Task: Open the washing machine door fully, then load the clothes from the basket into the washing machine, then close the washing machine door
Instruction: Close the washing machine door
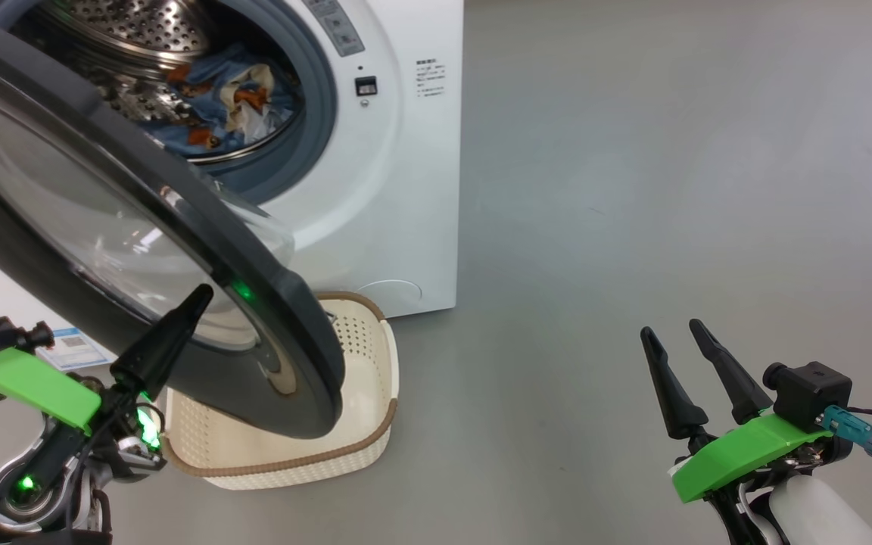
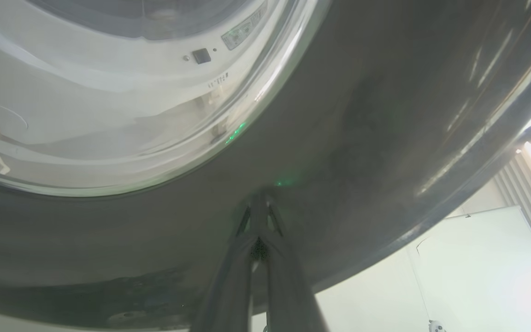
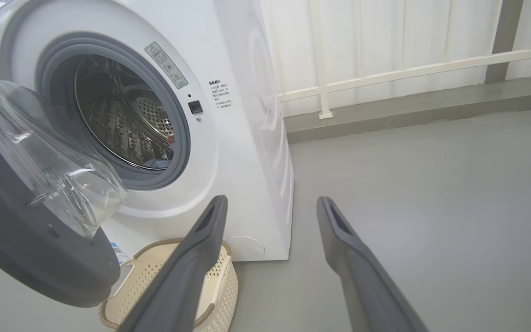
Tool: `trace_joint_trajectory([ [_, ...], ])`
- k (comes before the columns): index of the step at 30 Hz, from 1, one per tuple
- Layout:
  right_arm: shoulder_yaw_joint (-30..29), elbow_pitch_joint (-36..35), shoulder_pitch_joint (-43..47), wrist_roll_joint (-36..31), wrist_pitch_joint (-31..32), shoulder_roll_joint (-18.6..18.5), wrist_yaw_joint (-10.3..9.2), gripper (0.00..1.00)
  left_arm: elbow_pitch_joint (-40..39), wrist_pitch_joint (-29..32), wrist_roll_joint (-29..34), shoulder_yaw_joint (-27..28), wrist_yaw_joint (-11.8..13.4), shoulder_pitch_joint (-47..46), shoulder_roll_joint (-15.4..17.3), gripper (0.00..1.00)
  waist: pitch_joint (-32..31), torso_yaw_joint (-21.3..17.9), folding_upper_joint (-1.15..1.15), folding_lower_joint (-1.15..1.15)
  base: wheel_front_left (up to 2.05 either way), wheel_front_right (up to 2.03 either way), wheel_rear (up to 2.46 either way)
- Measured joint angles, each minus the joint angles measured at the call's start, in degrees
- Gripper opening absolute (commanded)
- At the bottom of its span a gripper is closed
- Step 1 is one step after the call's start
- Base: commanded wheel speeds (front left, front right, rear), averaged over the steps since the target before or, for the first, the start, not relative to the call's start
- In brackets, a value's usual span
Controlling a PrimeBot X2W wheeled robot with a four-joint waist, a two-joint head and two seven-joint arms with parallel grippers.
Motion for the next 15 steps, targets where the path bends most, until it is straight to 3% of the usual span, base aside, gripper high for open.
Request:
trace_joint_trajectory([
  [7, -0.01, -0.02, 0.05, 0.0, 0.0, -0.03, 0.0, 1.0, 0.15, -2.05, 0.8, 0.37, -0.85, 0.01, -0.1, 0.0, -0.65, 2.29, 0.0, 0.0, 0.0, 0.0, 0.0],
  [8, -0.02, -0.02, 0.06, 0.0, 0.0, -0.04, 0.0, 1.0, -0.21, -2.83, 1.36, 0.52, -1.0, 0.01, -0.1, 0.2, -0.71, 2.59, 0.0, 0.0, 0.0, 0.0, 0.0],
  [9, -0.03, -0.03, 0.08, 0.0, 0.0, -0.05, 0.0, 1.0, -0.79, -3.76, 2.41, 0.64, -1.01, 0.02, -0.01, 0.47, -0.77, 2.88, 0.0, 0.0, 0.0, 0.0, 0.0],
  [10, -0.03, -0.03, 0.09, 0.0, 0.0, -0.08, 0.0, 1.0, -1.57, -4.86, 3.53, 0.85, -1.08, 0.04, 0.04, 1.0, -0.83, 3.16, 0.0, 0.0, 0.0, 0.0, 0.0],
  [15, -0.41, -0.24, 0.19, 0.0, 0.0, -0.38, 0.0, 1.0, -7.01, -12.89, 9.91, 1.11, -1.51, 0.86, 0.89, 1.0, -0.96, 4.39, 0.0, 0.0, 0.0, 0.0, 0.0],
])
